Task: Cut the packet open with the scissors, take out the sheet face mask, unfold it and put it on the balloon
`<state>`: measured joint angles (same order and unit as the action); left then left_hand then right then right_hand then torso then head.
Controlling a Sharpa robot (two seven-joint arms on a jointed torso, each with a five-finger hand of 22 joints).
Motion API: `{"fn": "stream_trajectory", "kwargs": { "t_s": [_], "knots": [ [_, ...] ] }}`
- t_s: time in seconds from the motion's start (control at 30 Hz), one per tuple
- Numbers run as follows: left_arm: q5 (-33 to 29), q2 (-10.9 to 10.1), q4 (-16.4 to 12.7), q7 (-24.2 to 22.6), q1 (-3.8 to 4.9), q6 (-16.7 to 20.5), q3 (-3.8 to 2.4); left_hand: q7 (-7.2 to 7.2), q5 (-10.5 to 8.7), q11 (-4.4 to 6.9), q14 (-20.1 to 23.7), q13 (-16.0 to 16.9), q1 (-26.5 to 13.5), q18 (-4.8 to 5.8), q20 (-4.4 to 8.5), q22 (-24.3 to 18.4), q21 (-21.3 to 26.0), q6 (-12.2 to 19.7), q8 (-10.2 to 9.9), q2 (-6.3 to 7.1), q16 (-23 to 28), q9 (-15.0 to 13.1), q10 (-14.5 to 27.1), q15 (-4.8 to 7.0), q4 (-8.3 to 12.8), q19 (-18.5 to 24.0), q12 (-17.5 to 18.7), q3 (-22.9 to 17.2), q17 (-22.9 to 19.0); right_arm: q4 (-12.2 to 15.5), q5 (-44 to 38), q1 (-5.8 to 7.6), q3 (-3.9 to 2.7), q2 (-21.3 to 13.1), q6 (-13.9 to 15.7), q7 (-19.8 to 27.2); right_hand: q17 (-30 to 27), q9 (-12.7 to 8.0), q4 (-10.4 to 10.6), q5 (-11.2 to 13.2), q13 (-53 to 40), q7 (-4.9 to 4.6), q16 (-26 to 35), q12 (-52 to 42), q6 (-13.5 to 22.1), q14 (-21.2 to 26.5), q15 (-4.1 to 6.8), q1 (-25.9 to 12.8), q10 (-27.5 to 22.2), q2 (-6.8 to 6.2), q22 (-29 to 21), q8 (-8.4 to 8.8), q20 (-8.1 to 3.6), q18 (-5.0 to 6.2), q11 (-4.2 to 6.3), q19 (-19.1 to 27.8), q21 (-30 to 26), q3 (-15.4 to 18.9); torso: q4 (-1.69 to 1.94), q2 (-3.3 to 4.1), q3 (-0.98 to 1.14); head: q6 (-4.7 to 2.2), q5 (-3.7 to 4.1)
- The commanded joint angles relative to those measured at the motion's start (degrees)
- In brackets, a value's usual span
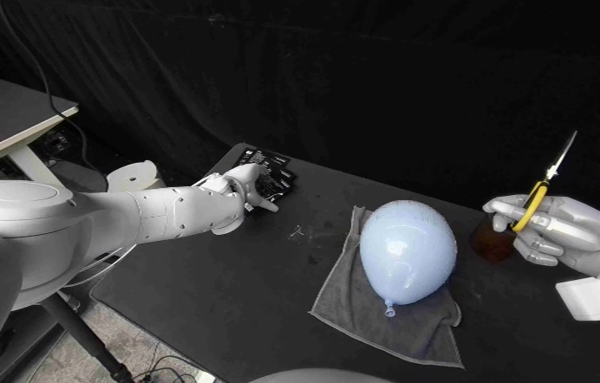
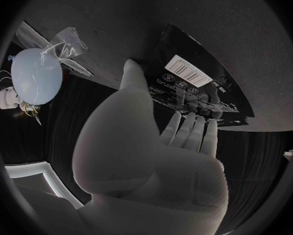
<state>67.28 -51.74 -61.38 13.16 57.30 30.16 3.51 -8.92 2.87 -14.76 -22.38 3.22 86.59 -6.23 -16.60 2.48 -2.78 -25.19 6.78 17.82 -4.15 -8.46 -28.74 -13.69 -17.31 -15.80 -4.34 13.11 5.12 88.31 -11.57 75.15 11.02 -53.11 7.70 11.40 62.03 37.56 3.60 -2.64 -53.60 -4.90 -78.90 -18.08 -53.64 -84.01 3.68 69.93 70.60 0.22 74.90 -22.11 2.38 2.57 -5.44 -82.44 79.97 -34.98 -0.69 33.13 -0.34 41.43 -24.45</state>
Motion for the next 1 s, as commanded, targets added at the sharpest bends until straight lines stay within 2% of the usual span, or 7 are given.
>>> {"fn": "stream_trajectory", "kwargs": {
  "t_s": [0.03,0.17,0.67,1.0],
  "knots": [
    [-0.55,0.03,-0.21,0.21,0.0,-0.71,-0.05,-7.69,0.22,-0.23,-1.41,0.14,0.7,-0.61,-0.1,0.12,-0.41,-1.17,0.7,-0.1,-0.65,-0.31,-1.19,-0.07,-0.03,-0.78,-0.56,-0.57,0.3,0.1,-0.62,0.0,-0.05,-0.04,-0.5,0.53,0.09,0.09,-0.31,-0.16,-0.15,0.53,-0.18,-32.55,-0.06,-1.35,0.45,0.71,12.86,0.27,5.4,-0.24,-0.12,0.46,5.84,0.05,-0.01,-0.09,-0.02,0.0,0.0,0.01,-0.03],
    [-0.93,-0.02,-0.34,0.09,0.0,-0.8,-0.05,-7.73,0.24,-0.31,-3.02,0.18,1.05,-0.61,-0.11,0.21,-0.64,-2.95,1.46,-0.23,-1.17,-0.86,-2.61,-0.1,-0.04,-1.33,-0.91,-0.83,0.65,0.1,-0.68,0.0,-0.05,-0.05,-0.49,0.54,0.09,0.09,-0.31,-0.16,-0.15,0.53,-0.18,-32.55,-0.06,-1.35,0.45,0.71,12.86,0.27,5.4,-0.24,-0.12,0.46,5.84,0.05,-0.01,-0.09,0.0,-0.01,0.0,-0.08,0.01],
    [-2.16,-0.31,-0.86,-0.31,0.0,-0.68,-0.06,-7.68,0.31,-0.18,-3.77,0.01,1.75,-0.63,-0.08,0.2,-0.75,-4.66,2.2,-0.55,-1.32,-1.41,-3.18,0.01,-0.05,-1.58,-0.8,-2.29,0.8,0.08,-0.72,-0.02,-0.05,-0.07,-0.43,0.57,0.12,0.11,-0.32,-0.16,-0.36,0.53,-0.2,-32.72,-0.08,-1.36,0.45,0.71,12.89,0.27,5.43,-0.26,-0.12,0.45,5.84,0.03,0.01,-0.08,-0.01,0.03,-0.01,-0.04,0.01],
    [-3.8,-1.15,-2.66,-0.58,0.0,-1.13,-0.07,-7.23,0.29,0.13,-4.91,-0.07,2.28,-0.79,-0.09,0.18,-0.91,-9.6,4.35,-1.83,-1.46,-2.96,-4.93,0.21,-0.04,-2.06,-0.62,-5.45,1.01,0.03,-0.91,-0.03,-0.05,-0.1,-0.39,0.57,0.12,0.11,-0.32,-0.16,-0.36,0.53,-0.2,-32.72,-0.08,-1.36,0.45,0.71,12.89,0.27,5.43,-0.26,-0.12,0.45,5.84,0.03,0.01,-0.08,0.02,-0.03,-0.01,0.02,0.03]
  ]
}}
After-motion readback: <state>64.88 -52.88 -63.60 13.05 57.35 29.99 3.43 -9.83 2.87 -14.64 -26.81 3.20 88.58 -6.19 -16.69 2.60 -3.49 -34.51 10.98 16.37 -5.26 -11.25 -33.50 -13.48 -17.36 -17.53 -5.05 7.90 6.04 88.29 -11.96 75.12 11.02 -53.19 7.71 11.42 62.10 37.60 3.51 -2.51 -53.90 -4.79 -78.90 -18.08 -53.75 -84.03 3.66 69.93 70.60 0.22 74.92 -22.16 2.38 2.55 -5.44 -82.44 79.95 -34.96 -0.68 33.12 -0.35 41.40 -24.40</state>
